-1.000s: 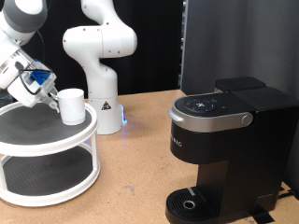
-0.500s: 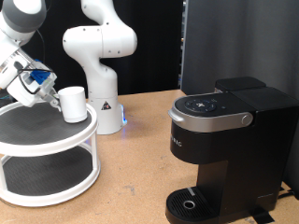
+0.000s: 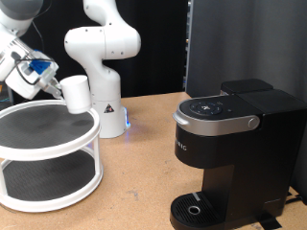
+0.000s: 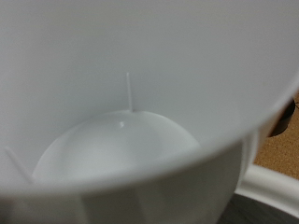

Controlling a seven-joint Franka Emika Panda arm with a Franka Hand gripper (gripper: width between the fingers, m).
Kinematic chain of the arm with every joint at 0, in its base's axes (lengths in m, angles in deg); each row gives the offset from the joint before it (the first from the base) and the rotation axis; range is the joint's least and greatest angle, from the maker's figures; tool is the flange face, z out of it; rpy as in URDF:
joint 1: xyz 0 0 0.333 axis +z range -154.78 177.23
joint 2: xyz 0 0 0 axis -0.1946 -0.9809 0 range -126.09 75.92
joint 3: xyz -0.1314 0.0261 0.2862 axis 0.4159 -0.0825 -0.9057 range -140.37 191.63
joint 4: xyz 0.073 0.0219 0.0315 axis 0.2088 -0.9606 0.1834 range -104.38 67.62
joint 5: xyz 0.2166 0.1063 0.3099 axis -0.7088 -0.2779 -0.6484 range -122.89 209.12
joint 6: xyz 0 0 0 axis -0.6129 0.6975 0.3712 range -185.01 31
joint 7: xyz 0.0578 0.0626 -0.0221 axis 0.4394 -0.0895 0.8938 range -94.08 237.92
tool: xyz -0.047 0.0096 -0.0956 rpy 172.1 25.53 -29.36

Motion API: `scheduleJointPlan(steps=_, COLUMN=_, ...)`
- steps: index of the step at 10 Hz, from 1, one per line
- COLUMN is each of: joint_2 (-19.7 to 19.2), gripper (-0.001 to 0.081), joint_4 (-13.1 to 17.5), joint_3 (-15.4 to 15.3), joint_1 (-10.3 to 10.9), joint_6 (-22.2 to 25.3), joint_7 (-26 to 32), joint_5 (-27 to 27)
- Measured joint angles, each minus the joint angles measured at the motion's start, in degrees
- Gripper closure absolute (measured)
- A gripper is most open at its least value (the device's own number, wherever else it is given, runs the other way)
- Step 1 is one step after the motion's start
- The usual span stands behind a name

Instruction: Make a cup of coffee with the keurig machine

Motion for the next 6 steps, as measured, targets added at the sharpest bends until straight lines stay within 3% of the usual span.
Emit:
scheduleJointPlan(steps=3, joint_2=1.16, gripper=0.0732, joint_4=4.38, joint_3=-3.22, joint_1=-0.03, joint_6=6.10, joint_7=-3.43, joint_5=0.78)
scheduleJointPlan(steps=6, joint_2=1.19, gripper=0.0732, joint_4=3.11, joint_3=-3.28, joint_1=-0.03, joint_6=4.40, joint_7=-4.62, joint_5=-1.17)
